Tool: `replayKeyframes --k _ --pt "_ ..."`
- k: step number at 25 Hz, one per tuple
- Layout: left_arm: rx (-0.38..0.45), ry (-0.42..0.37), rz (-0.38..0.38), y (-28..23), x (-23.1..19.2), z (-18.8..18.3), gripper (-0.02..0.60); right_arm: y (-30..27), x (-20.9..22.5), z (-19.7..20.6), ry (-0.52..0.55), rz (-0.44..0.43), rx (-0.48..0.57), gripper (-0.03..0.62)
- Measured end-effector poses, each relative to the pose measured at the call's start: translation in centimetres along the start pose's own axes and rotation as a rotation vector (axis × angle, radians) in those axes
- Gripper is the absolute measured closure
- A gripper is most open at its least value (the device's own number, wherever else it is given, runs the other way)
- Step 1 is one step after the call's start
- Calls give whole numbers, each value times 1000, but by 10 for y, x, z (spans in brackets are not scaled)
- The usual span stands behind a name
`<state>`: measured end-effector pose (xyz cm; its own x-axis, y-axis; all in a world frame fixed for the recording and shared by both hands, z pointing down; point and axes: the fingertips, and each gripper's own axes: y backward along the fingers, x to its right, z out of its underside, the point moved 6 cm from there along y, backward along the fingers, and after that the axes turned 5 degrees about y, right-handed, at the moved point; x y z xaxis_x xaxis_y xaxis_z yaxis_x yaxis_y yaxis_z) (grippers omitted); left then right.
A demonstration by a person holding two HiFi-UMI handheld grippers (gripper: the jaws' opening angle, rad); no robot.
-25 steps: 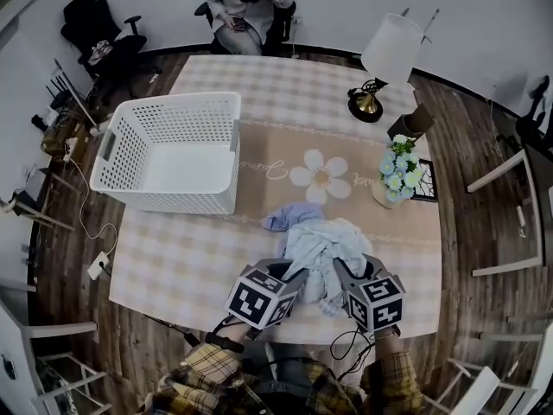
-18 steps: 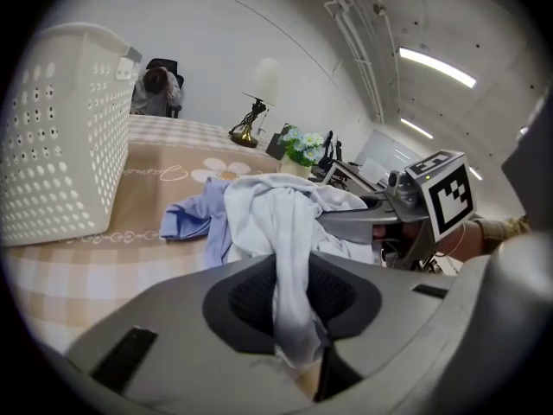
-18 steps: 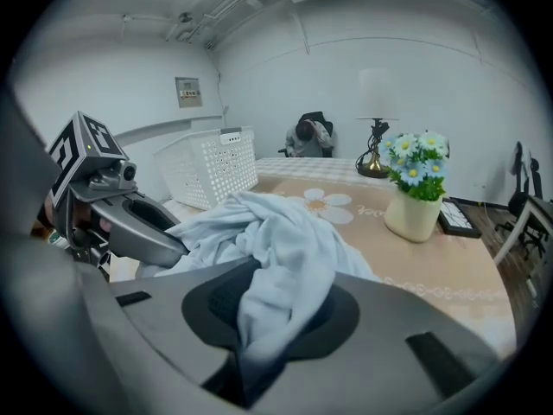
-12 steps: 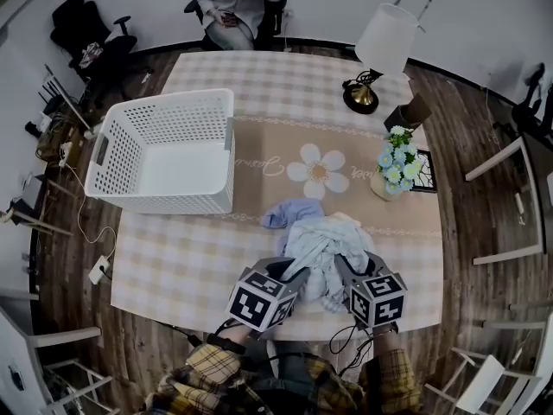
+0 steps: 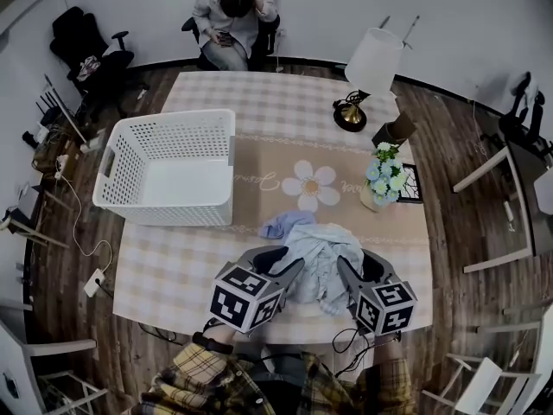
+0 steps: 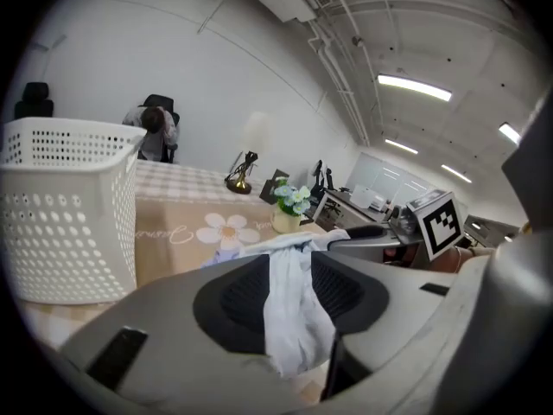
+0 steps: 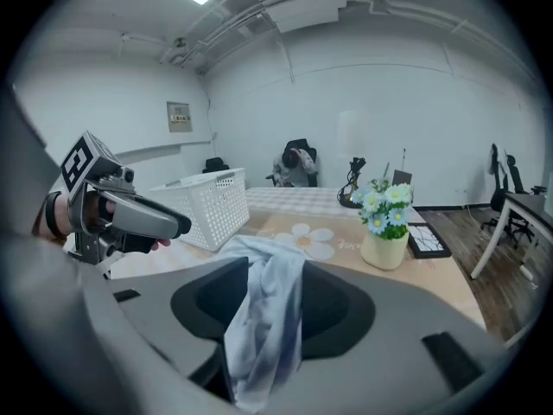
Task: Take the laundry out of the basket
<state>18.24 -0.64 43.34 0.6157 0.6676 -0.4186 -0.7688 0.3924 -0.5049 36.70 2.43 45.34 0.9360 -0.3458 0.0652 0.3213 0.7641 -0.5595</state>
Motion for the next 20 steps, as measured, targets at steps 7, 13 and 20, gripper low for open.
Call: replayKeyframes --k 7,13,20 --pt "159 -69 58 48 24 -55 388 39 -17 -62 -44 -16 203 388" --pt "278 -151 91 82 46 -86 391 68 -50 -123 -3 -131 380 409" --pt "443 -215 110 125 71 -108 487 96 -91 -166 66 -253 521 523"
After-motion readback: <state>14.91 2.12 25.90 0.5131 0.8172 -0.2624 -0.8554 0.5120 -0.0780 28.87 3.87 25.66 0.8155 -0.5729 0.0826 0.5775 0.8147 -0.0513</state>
